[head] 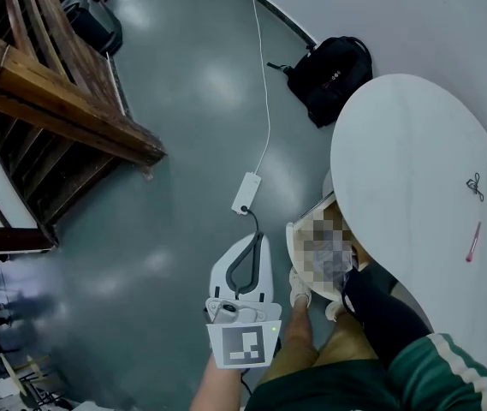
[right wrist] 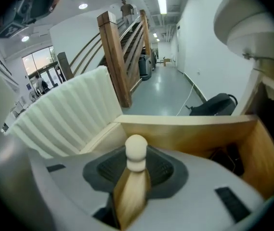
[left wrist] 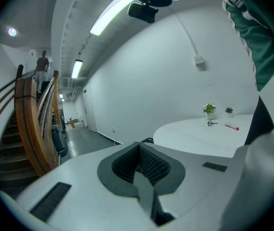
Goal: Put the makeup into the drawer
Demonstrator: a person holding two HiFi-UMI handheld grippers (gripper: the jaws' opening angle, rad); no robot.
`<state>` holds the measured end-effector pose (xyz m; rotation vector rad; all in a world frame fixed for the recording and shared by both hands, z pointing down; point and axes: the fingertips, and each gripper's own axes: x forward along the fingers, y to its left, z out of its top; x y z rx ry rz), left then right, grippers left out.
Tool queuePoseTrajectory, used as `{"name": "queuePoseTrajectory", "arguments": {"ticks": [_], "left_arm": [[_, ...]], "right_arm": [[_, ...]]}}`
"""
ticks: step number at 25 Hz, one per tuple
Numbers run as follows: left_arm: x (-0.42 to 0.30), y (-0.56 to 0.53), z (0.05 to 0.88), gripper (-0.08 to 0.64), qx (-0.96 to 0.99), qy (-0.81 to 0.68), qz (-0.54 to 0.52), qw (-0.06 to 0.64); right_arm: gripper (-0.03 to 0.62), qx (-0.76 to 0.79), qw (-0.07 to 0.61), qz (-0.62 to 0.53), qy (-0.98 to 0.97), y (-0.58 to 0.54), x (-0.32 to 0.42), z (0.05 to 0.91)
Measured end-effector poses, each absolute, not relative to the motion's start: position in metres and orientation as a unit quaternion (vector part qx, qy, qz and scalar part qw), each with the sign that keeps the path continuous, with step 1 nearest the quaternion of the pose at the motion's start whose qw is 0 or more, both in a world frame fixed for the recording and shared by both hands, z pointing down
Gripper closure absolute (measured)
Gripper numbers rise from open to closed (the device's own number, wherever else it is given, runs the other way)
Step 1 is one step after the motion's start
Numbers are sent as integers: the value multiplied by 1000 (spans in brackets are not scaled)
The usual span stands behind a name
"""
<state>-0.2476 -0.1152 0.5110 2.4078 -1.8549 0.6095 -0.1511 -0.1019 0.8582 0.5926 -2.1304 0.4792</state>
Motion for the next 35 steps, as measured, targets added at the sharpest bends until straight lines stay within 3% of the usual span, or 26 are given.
{"name": "queuePoseTrajectory", "arguments": {"ticks": [7, 9, 12, 18, 27, 35], "left_arm": [[-252, -116, 516, 560, 774, -602, 193, 32], [-253, -117, 517, 560, 775, -602, 191, 33], [-253, -118, 518, 560, 776, -601, 190, 32], [-249, -123, 506, 560, 783, -596, 178, 20], [-239, -126, 477, 560, 788, -597, 147, 19], [-224, -130, 432, 560, 803, -583, 125, -8]], "right_arm": [[448, 244, 440, 206, -839, -104, -149, 876], [370, 250, 441, 214, -835, -105, -149, 877], [327, 254, 438, 223, -833, -105, -146, 875], [336, 264, 420, 229, -838, -105, -140, 845], [342, 274, 359, 191, -872, -92, -147, 747], [333, 343, 245, 85, -903, -126, -139, 590]]}}
